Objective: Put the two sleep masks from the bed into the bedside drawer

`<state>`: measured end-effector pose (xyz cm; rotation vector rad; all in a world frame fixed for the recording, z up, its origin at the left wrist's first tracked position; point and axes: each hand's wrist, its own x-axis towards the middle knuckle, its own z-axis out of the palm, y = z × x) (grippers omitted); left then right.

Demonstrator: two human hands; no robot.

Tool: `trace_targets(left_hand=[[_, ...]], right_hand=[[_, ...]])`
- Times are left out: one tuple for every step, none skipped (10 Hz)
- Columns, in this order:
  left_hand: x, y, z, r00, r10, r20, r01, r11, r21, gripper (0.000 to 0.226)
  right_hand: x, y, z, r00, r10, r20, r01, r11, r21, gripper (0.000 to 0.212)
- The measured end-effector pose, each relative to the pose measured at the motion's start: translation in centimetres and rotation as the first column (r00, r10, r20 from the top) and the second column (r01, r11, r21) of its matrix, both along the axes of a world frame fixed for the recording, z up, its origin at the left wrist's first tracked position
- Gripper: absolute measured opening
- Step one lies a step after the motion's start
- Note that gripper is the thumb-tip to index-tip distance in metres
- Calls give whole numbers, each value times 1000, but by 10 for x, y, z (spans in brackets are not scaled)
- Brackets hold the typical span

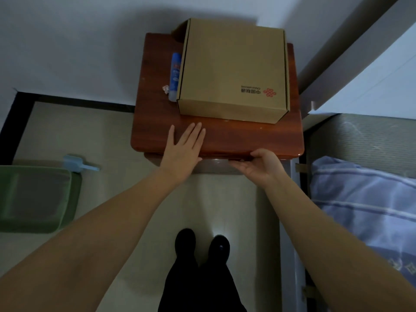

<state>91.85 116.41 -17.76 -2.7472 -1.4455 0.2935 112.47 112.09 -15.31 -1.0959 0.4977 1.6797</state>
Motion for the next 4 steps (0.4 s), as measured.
trace_targets(left_hand=[[-1, 5, -5, 998, -43, 36, 39, 994, 106, 69], [6, 4, -13, 999, -18, 32, 13, 988, 156, 67], [13, 2, -9, 998, 70, -8, -70, 997, 25, 76], [16, 7, 19, 995, 84, -50, -93, 974, -209, 80]], right_hand=[[1, 6, -2, 998, -56, -9, 56, 998, 6, 56], [-3, 0, -6, 997, -72, 14, 72, 997, 14, 53], [-11, -11, -5, 976, 121, 181, -123, 992, 1, 30], [-9, -27, 16, 817, 451, 358, -418, 892, -170, 28]])
